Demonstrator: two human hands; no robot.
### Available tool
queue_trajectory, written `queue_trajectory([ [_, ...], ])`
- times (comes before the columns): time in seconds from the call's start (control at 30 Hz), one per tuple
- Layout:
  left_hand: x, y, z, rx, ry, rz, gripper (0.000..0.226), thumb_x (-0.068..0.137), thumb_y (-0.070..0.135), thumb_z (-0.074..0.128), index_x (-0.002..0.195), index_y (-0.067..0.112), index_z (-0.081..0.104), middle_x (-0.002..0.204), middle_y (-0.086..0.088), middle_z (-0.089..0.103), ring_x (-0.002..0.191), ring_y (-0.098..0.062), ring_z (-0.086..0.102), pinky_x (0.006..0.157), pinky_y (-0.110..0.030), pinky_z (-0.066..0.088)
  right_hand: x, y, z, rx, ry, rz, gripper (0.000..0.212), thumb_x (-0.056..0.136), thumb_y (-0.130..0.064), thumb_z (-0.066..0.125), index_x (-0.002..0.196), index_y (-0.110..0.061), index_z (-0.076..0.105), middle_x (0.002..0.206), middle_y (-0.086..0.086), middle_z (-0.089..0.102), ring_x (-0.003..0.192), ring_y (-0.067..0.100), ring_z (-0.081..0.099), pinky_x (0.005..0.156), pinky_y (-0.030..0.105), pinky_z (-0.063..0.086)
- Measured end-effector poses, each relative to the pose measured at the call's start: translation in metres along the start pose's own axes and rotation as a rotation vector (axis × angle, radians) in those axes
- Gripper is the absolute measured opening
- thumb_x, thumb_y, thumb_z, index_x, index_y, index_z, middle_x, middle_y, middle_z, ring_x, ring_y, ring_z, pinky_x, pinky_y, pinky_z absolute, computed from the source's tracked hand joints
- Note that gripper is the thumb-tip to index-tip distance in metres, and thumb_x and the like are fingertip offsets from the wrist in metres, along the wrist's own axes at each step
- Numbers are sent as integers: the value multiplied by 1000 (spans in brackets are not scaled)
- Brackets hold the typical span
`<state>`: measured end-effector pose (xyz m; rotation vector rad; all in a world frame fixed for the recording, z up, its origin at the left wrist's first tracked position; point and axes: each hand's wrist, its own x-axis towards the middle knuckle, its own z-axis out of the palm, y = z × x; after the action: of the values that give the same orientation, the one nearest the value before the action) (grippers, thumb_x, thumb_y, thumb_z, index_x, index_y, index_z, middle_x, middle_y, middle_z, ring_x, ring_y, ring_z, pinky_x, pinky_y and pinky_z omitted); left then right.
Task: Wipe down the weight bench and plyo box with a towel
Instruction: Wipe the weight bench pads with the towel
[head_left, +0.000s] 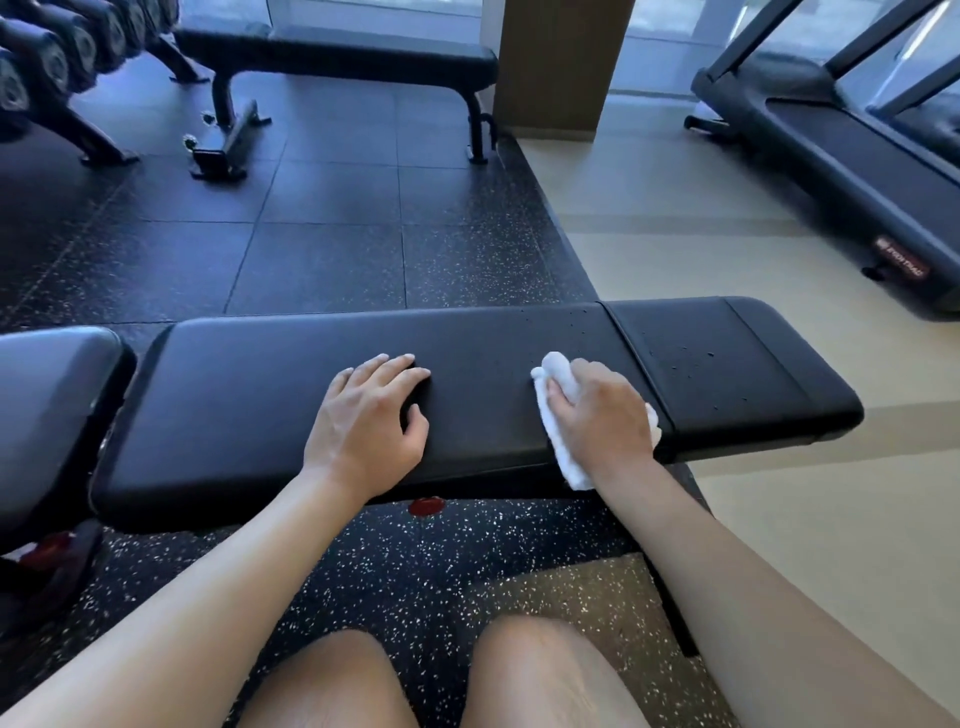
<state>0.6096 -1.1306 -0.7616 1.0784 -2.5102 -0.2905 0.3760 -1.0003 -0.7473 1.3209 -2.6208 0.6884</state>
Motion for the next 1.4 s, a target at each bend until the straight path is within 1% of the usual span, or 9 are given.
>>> queue_trajectory([
  [0.2, -1, -3, 2, 15, 4, -84, 63, 90, 36, 47, 148, 14, 55, 156, -9, 53, 148, -30, 43, 124, -52, 32, -7, -84, 37, 135, -108, -185, 29, 102, -38, 55, 84, -15, 58, 88, 8, 65, 85, 32, 61, 69, 34, 29],
  [0.4, 4, 0, -4, 30, -51, -90, 62, 88, 39, 48, 142, 15, 65, 150, -11, 59, 141, -35, 51, 120, -54, 37, -5, -24, 11, 186, -166, -338, 37, 100, -46, 54, 77, -18, 47, 80, 1, 58, 79, 25, 55, 68, 35, 29],
  [0.5, 14, -1, -10, 71, -68, -80, 58, 82, 43, 48, 126, 15, 74, 130, -10, 69, 120, -37, 60, 104, -50, 51, -7, 24, 0, 186, -151, -314, 45, 94, -57, 45, 72, -17, 45, 73, -7, 49, 74, 18, 48, 65, 39, 39],
  [0.6, 23, 2, -10, 81, -26, -63, 47, 82, 45, 43, 101, 13, 71, 101, -6, 63, 95, -34, 55, 84, -48, 55, -12, 32, -3, 176, -146, -307, 40, 97, -49, 54, 70, -23, 38, 71, -9, 45, 73, 17, 47, 66, 42, 44],
  [0.67, 23, 0, -5, 15, 27, -90, 39, 83, 44, 45, 101, 16, 66, 105, -4, 61, 102, -32, 54, 93, -48, 51, -16, 22, 0, 174, -142, -292, 39, 97, -49, 51, 70, -28, 34, 70, -10, 43, 72, 17, 48, 66, 45, 48],
  [0.77, 28, -9, 2, -24, 36, -112, 51, 83, 45, 50, 125, 21, 66, 139, -4, 60, 135, -31, 49, 118, -55, 36, -13, 5, 11, 159, -138, -313, 37, 95, -54, 44, 70, -28, 34, 70, -10, 42, 71, 16, 47, 64, 46, 49],
  [0.87, 33, -9, 6, -8, -25, -139, 61, 85, 48, 47, 141, 26, 59, 156, -1, 50, 149, -25, 39, 126, -55, 24, 9, -17, 18, 159, -168, -293, 41, 95, -56, 42, 68, -28, 29, 70, -10, 41, 74, 18, 49, 68, 45, 49],
  [1.2, 34, -12, 11, -9, 30, -134, 59, 84, 47, 48, 138, 26, 63, 153, -1, 54, 147, -25, 43, 126, -55, 26, 128, -101, 57, 124, -242, -96, 35, 103, -44, 48, 75, -22, 45, 89, 3, 55, 97, 29, 59, 76, 35, 31],
  [1.4, 35, -13, 14, 0, 23, -138, 60, 85, 49, 47, 139, 27, 62, 154, -1, 53, 147, -25, 42, 126, -55, 25, 127, -108, 55, 23, -267, -58, 31, 107, -38, 44, 100, -13, 61, 107, 8, 66, 104, 27, 62, 70, 28, 24],
])
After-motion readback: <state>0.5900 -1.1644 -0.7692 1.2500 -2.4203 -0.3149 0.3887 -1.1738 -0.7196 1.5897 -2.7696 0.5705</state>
